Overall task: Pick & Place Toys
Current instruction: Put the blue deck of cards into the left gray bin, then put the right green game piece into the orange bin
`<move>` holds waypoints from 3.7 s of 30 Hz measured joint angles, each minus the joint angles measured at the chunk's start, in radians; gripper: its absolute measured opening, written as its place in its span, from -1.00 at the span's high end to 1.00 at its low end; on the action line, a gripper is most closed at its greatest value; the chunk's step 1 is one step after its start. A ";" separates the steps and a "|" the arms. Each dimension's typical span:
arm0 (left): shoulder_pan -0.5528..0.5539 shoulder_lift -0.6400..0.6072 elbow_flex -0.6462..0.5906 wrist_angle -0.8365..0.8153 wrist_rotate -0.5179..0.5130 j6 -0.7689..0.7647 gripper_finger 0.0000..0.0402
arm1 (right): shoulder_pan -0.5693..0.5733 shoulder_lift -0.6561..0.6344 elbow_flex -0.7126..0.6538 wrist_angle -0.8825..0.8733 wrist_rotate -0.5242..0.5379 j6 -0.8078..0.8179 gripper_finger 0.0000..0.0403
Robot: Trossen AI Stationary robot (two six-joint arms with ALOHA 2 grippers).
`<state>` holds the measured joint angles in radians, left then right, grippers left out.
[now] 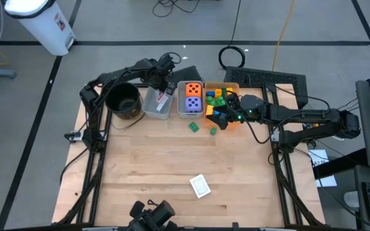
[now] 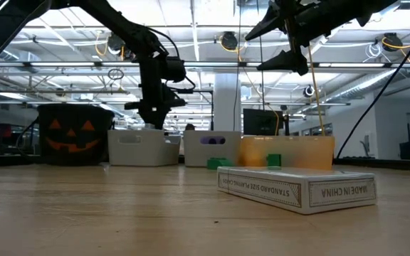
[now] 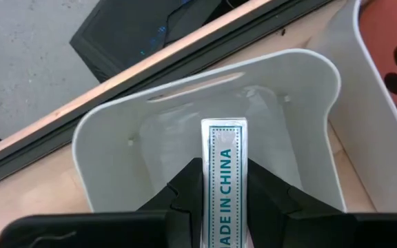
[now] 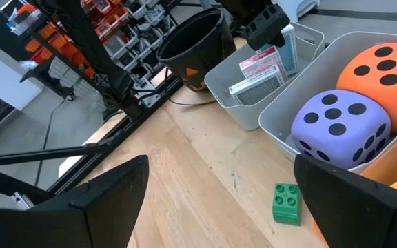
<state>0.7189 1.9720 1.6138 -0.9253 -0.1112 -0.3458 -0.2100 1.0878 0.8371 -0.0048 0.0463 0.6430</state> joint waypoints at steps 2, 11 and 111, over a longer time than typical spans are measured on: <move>0.000 0.000 0.000 0.000 0.009 0.000 0.60 | 0.000 0.000 0.000 0.000 0.000 0.000 -0.77; 0.000 0.000 0.000 0.000 0.009 0.002 0.49 | 0.000 0.000 0.000 0.000 0.000 0.008 -0.77; -0.806 -0.587 -0.471 1.269 0.444 -0.393 0.21 | 0.488 0.130 0.342 -0.078 0.012 -0.048 -0.77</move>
<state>-0.0870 1.3848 1.1427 0.3433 0.3328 -0.7392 0.2784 1.2178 1.1796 -0.0826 0.0586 0.5953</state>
